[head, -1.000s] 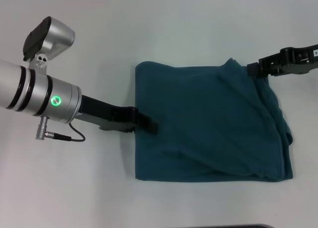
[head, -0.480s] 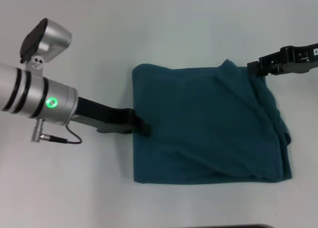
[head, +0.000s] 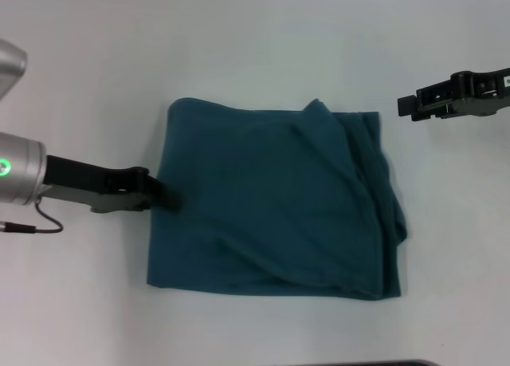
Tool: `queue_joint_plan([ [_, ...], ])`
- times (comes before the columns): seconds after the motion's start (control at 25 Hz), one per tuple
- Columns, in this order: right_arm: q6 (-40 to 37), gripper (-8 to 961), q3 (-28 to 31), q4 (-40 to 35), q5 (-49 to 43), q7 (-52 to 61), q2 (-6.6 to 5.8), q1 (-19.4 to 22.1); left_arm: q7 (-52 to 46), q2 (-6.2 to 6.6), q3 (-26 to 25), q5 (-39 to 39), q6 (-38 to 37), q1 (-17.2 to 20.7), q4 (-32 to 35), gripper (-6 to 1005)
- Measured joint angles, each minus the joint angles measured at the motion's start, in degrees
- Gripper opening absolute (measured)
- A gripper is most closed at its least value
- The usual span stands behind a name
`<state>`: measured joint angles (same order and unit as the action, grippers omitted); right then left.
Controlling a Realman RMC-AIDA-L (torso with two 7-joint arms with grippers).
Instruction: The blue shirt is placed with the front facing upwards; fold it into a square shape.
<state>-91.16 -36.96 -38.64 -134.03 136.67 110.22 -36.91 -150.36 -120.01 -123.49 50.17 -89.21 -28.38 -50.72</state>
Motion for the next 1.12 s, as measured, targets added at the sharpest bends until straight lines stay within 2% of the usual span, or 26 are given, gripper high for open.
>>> queue_joint_plan([
  [0.16, 0.04, 415, 0.24, 0.07, 0.00, 0.00, 0.05, -0.11, 1.14, 0.65, -1.40, 0.11, -0.93, 0.30, 0.37, 165],
  [0.44, 0.03, 415, 0.40, 0.10, 0.00, -0.02, 0.16, -0.54, 3.95, 0.98, -4.27, 0.31, -2.64, 0.22, 1.19, 197],
  [0.56, 0.02, 415, 0.52, 0.05, 0.00, 0.00, 0.18, -0.78, 3.37, 1.76, -5.29, -1.06, -2.60, 0.30, 1.22, 211],
  [0.72, -0.21, 415, 0.67, 0.01, 0.01, 0.02, 0.18, -1.15, 1.58, 2.66, -10.30, -2.50, -3.46, 1.64, -1.52, 341],
  [0.84, -1.06, 415, 0.69, 0.09, 1.02, 0.12, 0.19, -1.54, 3.03, 1.95, -16.88, -0.53, -6.81, 3.68, -7.19, 434],
  [0.92, -2.55, 415, 0.28, 0.47, 2.48, 0.17, 0.39, -2.27, 4.51, 1.78, -20.06, 1.69, -9.77, 4.13, -8.53, 491],
  [1.12, -7.19, 415, -1.87, 0.85, 3.00, 1.08, 2.23, -5.91, 5.70, 2.17, -25.25, 4.53, -14.20, 4.26, -8.87, 633],
])
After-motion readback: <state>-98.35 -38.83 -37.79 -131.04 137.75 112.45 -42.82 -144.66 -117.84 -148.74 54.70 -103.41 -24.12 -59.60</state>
